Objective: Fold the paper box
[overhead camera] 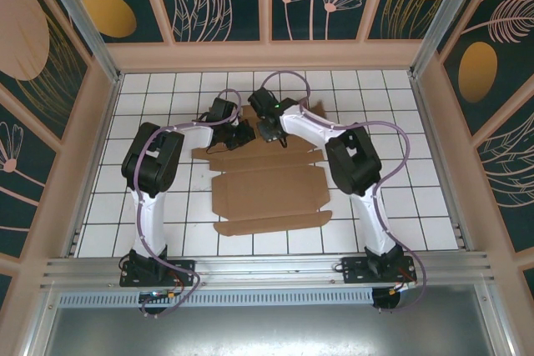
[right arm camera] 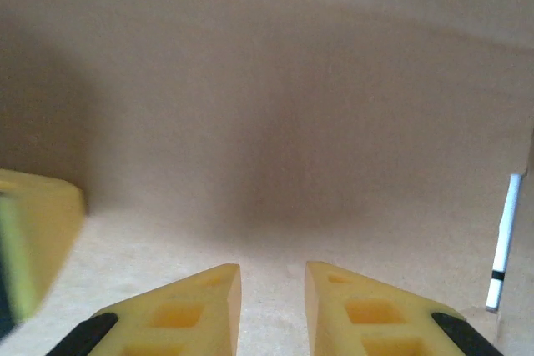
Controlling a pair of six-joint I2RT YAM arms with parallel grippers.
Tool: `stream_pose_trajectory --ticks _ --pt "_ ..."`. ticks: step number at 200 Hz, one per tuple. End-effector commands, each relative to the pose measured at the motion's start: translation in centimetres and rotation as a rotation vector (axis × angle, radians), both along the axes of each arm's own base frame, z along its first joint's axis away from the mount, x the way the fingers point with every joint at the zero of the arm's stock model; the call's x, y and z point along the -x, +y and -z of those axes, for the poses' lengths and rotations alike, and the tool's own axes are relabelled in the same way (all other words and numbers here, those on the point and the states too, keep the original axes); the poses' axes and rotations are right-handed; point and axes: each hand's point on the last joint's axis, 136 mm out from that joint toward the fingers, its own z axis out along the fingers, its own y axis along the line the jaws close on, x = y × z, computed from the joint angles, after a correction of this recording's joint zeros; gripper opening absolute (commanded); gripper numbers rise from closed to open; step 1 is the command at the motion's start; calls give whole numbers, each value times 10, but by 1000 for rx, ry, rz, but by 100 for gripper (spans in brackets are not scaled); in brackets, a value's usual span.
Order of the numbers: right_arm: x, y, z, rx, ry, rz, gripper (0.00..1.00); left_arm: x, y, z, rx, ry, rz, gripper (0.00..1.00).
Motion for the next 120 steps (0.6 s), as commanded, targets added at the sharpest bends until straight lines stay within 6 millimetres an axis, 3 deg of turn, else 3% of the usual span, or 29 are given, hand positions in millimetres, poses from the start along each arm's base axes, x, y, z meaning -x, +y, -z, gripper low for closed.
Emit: stream_pose_trajectory --ticks 1,25,42,45,62,91,120 --pt "-9 -19 -25 55 -68 20 27 15 11 21 -54 70 -23 6" --pt "-14 -38 -60 -24 -144 47 34 14 13 20 -63 64 -27 6" --pt "-12 -58 -68 -176 -119 69 44 14 15 21 -69 66 -29 7" --pt "-17 -73 -69 -209 -116 99 45 14 15 21 -68 66 -30 7" --pt "-19 -109 -66 -364 -76 153 53 13 16 21 -70 65 -30 7" --pt "-27 -164 -51 -439 -54 250 61 13 17 22 -74 62 -28 7" --pt "-26 -187 -27 -532 20 282 63 13 16 22 -73 60 -21 7"
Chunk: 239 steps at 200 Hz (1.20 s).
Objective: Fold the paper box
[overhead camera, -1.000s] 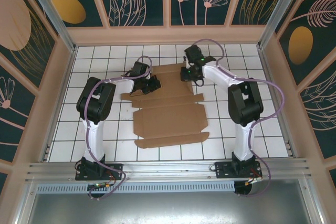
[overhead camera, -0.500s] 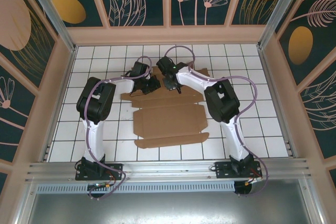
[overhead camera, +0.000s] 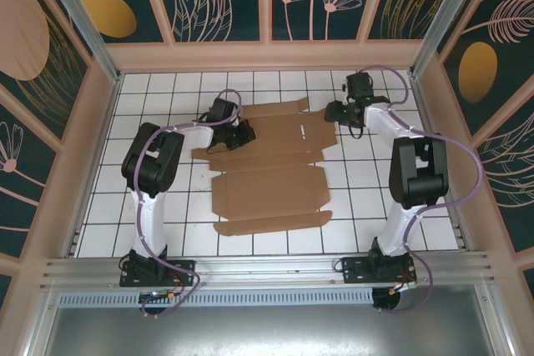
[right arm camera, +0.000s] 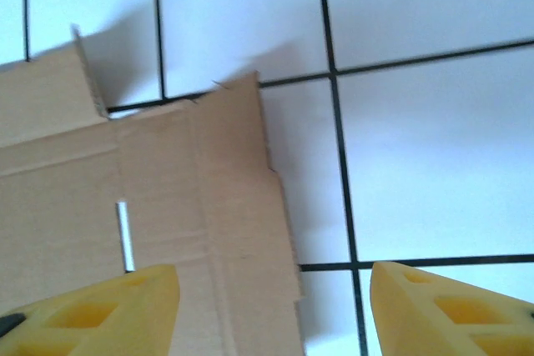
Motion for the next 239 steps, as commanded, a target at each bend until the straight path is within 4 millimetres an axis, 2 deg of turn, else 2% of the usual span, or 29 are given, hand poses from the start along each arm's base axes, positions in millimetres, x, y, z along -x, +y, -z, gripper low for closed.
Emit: stream_pose_trajectory --ticks 1,17,36,64,85,108,124,156,198,229,233,239 --pt "6 17 19 -157 46 -75 63 14 15 22 -66 64 -16 7" --pt "10 20 28 -255 69 -102 62 14 15 22 -65 63 -14 7" --pt "18 33 38 -369 111 -146 62 14 15 22 -62 62 -12 7" --pt "26 48 57 -454 169 -172 60 14 14 22 -59 62 -10 6" --pt "30 61 56 -522 157 -190 51 14 14 23 -57 65 -9 5" --pt "29 69 49 -526 135 -199 31 13 13 22 -54 63 -8 5" --pt "25 64 40 -449 104 -180 18 13 13 21 -53 61 -10 5" --pt "14 66 8 -203 18 -176 8 11 13 19 -49 58 -15 4" --pt "14 100 -11 135 -41 -208 8 11 14 17 -51 57 -20 4" --pt "20 135 -1 273 -24 -260 12 11 14 18 -51 60 -23 4" --pt "19 134 2 297 -19 -256 12 11 14 17 -50 60 -23 4" --pt "22 146 5 331 -23 -278 13 10 14 17 -51 58 -24 4"
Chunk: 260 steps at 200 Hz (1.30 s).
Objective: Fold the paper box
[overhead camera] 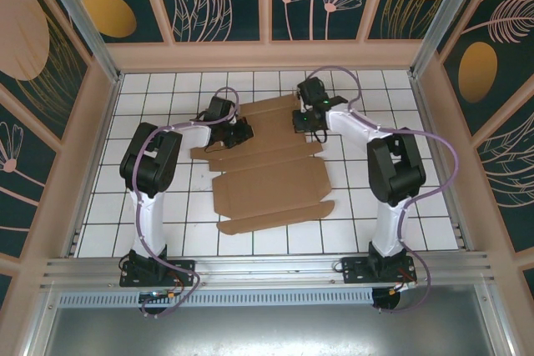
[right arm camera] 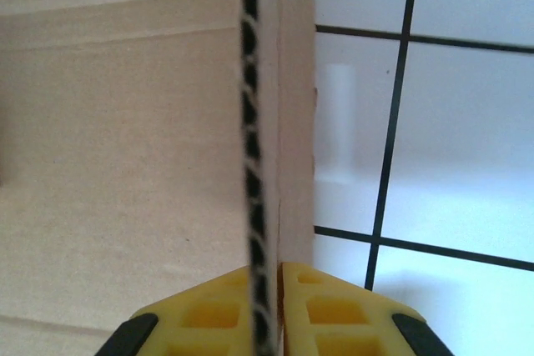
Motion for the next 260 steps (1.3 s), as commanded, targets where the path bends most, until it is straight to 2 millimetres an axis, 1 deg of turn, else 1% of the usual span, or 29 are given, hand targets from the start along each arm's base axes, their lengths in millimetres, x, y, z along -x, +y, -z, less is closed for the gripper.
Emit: stream_pose_trajectory --ticks 1,27,37,57,73,96,110,128,149,167,198,205,207,210,221,234,241,247,260 --pt "-1 20 4 168 -41 -29 13 17 8 23 -56 77 -8 4" --pt "3 43 22 310 -52 -68 16 17 9 22 -58 77 -10 3" --pt "4 50 28 374 -65 -82 18 17 9 23 -59 78 -10 3" --pt "6 59 39 509 -89 -106 20 17 9 22 -58 78 -9 3" --pt "7 61 46 587 -96 -117 22 17 9 21 -59 75 -9 3" --pt "6 60 43 641 -123 -117 23 17 9 22 -60 77 -10 3" --pt "3 56 34 637 -140 -101 23 17 10 23 -65 78 -11 3" --pt "-1 51 17 583 -165 -77 23 17 11 22 -70 77 -14 3" --pt "-3 45 -3 450 -173 -57 25 16 13 23 -75 76 -16 3" --pt "-4 33 -9 315 -150 -37 26 15 13 22 -75 73 -17 3" --pt "-4 -3 0 189 -100 23 21 16 14 23 -82 74 -14 3" --pt "1 1 2 138 -92 8 21 16 14 23 -82 73 -15 3" --pt "-3 -9 1 114 -87 25 21 16 15 23 -82 73 -16 3" --pt "-3 -12 2 95 -85 31 20 16 15 24 -84 75 -16 3" --pt "-3 -19 3 24 -80 45 21 16 15 25 -86 75 -14 3" --pt "-2 -20 3 -70 -68 35 23 16 15 26 -90 75 -13 3" --pt "-3 -25 4 -87 -67 50 24 16 15 28 -91 78 -13 3" --pt "-2 -24 6 -121 -54 38 25 16 16 28 -92 77 -13 3" --pt "-3 -28 11 -154 -31 48 26 16 16 28 -93 77 -11 3"
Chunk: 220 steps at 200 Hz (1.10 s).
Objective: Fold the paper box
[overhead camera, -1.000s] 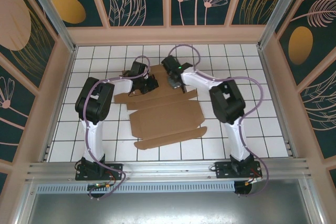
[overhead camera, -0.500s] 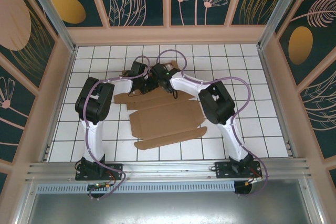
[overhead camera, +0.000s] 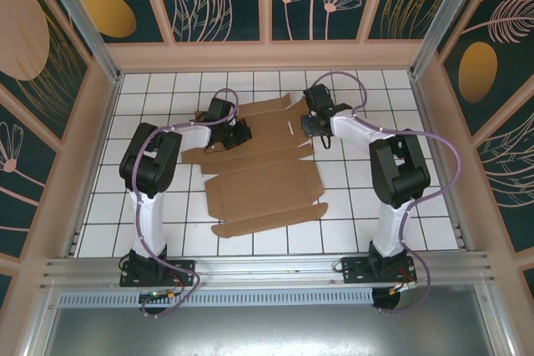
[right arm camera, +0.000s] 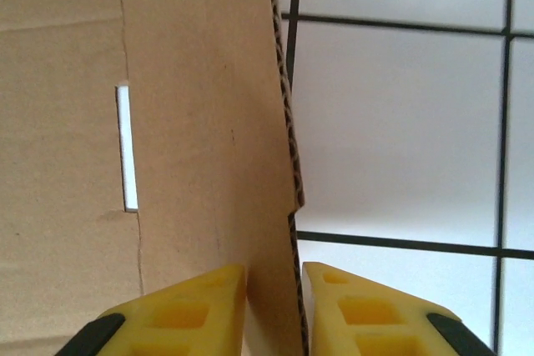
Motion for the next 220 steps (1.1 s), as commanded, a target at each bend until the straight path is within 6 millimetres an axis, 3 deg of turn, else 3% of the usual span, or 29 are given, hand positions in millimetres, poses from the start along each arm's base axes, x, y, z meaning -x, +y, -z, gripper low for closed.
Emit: stream_pose_trajectory --ticks 1,85,112,126,142,161,182,220 --pt "-3 19 -12 -191 -13 -33 26 13 10 23 -65 62 4 3" --pt "-10 -7 -4 -168 -18 26 32 14 13 26 -79 67 3 3" --pt "-11 -14 -4 -130 -29 29 24 13 13 26 -80 67 1 3" --pt "-10 -11 -3 -104 -31 16 13 13 13 26 -79 65 2 3" --pt "-9 -7 2 36 -40 -13 4 12 13 27 -77 68 3 3" --pt "-7 8 14 241 -46 -73 4 12 12 27 -74 69 3 3" --pt "-6 10 26 510 -64 -86 6 13 12 27 -73 69 4 3" --pt "-11 17 19 532 -95 -66 13 13 12 26 -71 68 4 3"
